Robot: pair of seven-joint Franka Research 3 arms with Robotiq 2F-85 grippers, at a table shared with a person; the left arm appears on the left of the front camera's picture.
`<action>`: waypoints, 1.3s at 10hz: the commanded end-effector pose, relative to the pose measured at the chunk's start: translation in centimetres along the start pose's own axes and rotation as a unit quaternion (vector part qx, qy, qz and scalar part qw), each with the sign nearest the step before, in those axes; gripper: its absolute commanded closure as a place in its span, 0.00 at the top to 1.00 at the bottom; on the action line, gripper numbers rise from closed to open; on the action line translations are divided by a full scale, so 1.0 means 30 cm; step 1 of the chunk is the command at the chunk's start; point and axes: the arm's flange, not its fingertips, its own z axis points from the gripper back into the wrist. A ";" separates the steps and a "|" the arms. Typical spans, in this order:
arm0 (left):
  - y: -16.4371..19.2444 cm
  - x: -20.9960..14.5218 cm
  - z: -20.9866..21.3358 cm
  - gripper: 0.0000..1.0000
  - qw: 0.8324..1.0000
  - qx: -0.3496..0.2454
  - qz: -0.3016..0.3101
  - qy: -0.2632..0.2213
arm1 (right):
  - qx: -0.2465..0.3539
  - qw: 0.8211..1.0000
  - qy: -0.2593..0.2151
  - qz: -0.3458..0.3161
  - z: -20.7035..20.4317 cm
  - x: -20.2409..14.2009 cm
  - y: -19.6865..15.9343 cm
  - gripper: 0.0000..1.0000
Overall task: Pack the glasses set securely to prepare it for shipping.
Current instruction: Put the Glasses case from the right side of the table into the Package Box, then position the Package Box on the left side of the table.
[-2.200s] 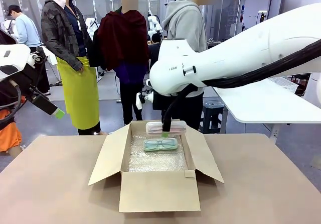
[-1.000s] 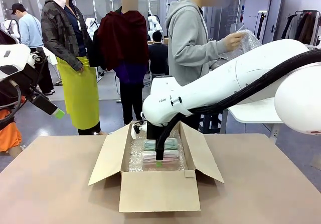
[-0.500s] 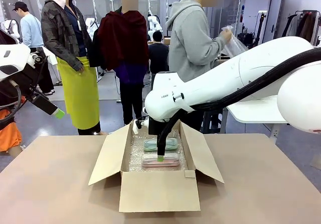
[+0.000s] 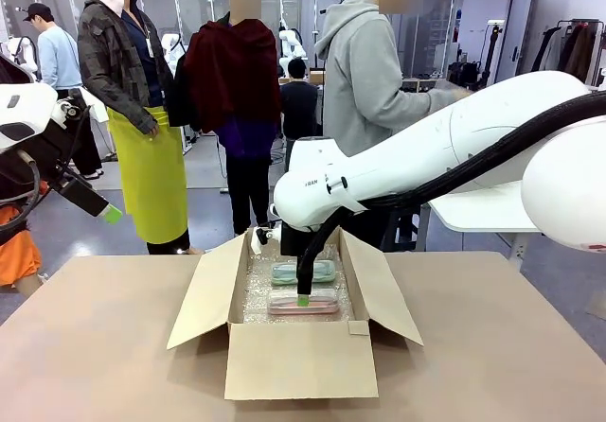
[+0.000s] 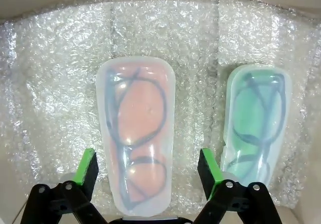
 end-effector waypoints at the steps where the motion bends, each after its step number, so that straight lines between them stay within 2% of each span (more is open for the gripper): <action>1: 0.003 -0.004 0.004 1.00 1.000 0.002 -0.005 -0.001 | -0.001 1.000 0.001 0.003 0.003 0.006 0.007 1.00; 9: 0.000 0.000 0.000 1.00 1.000 0.000 0.000 0.000 | 0.000 1.000 0.000 0.000 0.000 0.000 0.000 1.00; 11: 0.089 -0.012 -0.048 1.00 0.989 -0.083 0.117 0.038 | -0.031 0.999 -0.014 -0.007 0.153 -0.051 0.039 1.00; 13: 0.128 -0.042 -0.127 1.00 0.973 -0.148 0.166 0.060 | -0.056 0.997 -0.044 -0.024 0.290 -0.118 0.089 1.00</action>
